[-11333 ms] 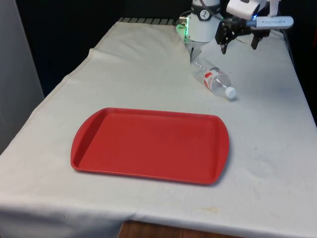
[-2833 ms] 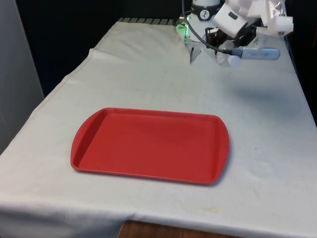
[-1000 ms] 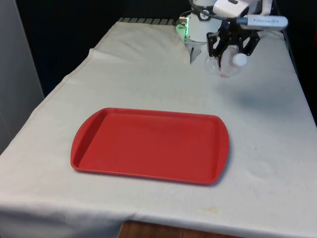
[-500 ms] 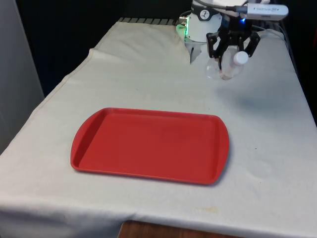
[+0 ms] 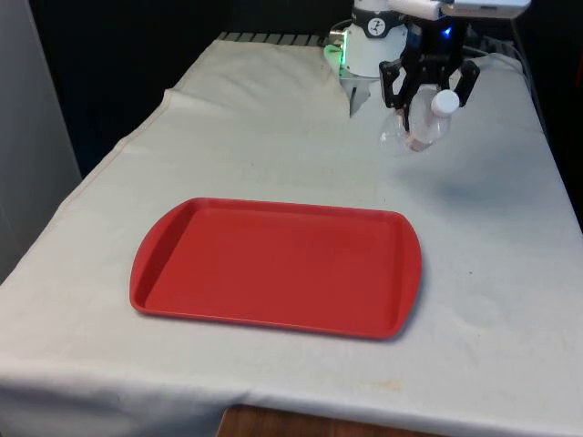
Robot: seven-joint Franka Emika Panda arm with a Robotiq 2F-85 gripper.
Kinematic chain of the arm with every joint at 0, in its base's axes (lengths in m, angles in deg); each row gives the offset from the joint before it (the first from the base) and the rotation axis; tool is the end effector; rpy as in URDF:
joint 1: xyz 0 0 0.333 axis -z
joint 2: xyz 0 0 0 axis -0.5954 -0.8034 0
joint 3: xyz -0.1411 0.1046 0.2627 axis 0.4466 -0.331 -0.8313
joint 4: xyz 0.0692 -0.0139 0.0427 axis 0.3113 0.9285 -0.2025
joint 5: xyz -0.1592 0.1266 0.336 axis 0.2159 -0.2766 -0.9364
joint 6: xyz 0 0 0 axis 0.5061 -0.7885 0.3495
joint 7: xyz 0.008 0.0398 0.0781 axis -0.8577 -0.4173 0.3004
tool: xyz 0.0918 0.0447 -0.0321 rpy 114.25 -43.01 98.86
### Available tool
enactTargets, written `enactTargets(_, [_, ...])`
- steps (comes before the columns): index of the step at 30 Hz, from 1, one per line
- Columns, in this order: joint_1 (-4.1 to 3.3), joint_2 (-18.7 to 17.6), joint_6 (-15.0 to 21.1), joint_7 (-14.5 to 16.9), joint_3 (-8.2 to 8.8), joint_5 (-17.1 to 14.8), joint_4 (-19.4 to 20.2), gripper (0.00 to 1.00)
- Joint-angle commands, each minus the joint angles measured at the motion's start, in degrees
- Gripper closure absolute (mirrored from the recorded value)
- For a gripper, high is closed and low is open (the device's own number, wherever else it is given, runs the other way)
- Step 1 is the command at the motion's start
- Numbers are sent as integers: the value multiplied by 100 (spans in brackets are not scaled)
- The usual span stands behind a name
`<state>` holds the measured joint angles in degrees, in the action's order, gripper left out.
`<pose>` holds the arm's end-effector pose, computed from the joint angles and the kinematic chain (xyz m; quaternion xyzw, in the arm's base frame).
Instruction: Place the bottle upright on the tray.
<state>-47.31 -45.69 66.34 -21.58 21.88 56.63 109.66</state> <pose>0.5484 0.0977 0.2954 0.9888 0.1429 -0.0027 0.0426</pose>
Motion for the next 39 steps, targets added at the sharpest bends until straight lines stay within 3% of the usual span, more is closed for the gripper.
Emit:
enactTargets(1, [11, 63, 120, 0, 0, -23, 69, 65])
enactTargets(13, [23, 275, 401, 80, 109, -11, 223, 65])
enactTargets(39, [29, 539, 1077, 401, 550, -34, 355, 65])
